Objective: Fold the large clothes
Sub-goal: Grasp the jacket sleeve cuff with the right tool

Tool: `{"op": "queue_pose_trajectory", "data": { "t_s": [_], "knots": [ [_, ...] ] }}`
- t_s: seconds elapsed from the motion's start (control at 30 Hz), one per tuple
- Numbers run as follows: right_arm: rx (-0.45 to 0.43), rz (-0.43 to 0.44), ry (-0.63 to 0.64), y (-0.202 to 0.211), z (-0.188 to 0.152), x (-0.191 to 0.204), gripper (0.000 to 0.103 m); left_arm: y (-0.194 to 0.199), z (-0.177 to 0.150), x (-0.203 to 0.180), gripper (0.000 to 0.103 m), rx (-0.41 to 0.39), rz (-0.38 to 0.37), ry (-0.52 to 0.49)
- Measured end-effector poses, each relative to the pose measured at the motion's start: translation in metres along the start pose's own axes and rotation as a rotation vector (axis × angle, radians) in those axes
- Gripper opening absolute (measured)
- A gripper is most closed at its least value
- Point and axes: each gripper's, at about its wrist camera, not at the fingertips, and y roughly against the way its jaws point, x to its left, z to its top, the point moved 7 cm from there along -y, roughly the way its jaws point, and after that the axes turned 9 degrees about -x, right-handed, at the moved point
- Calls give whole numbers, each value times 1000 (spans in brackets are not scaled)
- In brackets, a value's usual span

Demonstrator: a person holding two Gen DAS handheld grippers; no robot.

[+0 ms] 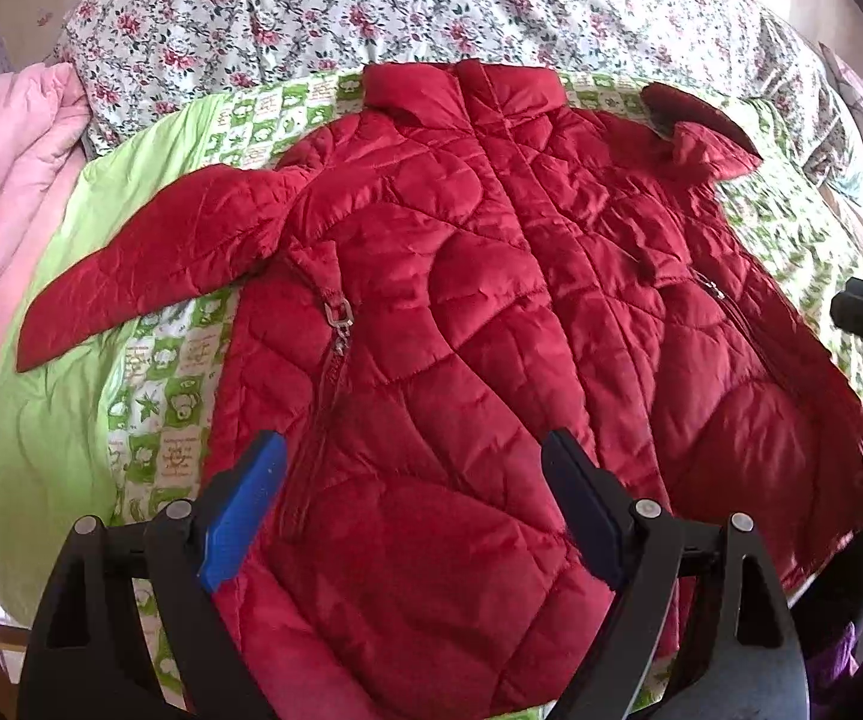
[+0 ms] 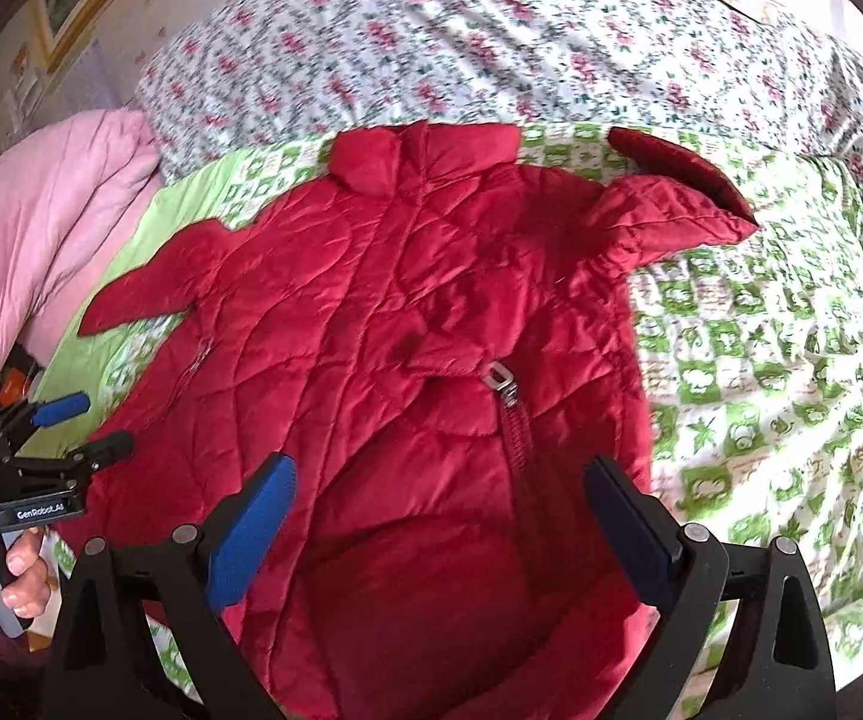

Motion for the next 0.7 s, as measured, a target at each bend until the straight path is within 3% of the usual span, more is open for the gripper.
{"op": "queue_pose_trajectory", "data": {
  "t_s": [0.13, 0.57, 0.63, 0.7],
  "knots": [
    [-17, -40, -13, -9, 13, -24, 96, -9, 6, 3, 88, -4, 23, -13],
    [-123, -143, -54, -44, 95, -120, 95, -42, 18, 6, 88, 42, -15, 39],
    [-135, -162, -44, -55, 109, -133, 93, -47, 21, 6, 88, 49, -19, 49],
    [-135, -190, -38, -67, 123, -148, 86, -51, 24, 6, 87, 51, -25, 55]
  ]
}}
